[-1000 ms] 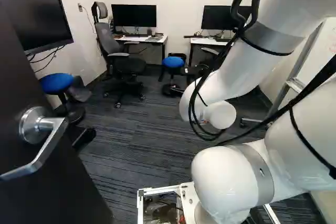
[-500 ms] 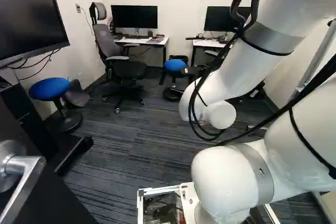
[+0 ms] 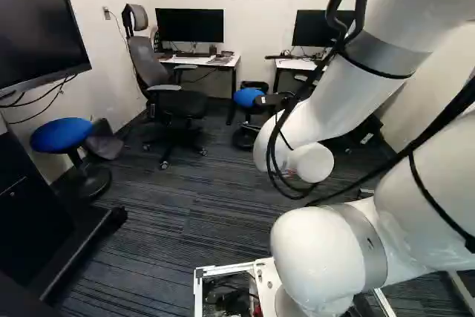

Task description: Open the door and move inside

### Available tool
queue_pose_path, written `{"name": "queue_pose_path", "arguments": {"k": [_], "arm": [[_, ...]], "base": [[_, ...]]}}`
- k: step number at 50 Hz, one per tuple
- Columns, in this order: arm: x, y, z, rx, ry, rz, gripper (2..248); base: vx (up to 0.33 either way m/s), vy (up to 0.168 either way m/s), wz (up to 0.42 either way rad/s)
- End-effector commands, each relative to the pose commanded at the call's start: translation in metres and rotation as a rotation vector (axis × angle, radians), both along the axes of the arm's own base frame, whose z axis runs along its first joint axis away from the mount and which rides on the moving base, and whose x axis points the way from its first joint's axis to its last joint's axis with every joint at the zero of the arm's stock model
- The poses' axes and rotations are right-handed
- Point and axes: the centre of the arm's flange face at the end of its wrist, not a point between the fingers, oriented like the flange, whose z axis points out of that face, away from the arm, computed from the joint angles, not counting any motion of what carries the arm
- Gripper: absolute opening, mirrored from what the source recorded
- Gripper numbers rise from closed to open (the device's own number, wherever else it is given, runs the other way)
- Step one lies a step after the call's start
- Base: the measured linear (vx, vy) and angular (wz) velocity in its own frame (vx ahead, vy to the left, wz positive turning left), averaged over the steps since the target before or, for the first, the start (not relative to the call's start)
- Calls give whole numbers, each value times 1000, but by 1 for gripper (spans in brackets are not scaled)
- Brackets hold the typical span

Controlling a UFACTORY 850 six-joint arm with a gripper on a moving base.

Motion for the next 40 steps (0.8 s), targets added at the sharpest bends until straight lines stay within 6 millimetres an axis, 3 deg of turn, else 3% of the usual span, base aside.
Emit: {"name": "queue_pose_path", "arguments": {"k": [40], "arm": [[0, 0, 0, 0, 0, 0, 247]], "base": [[197, 4, -3]]}}
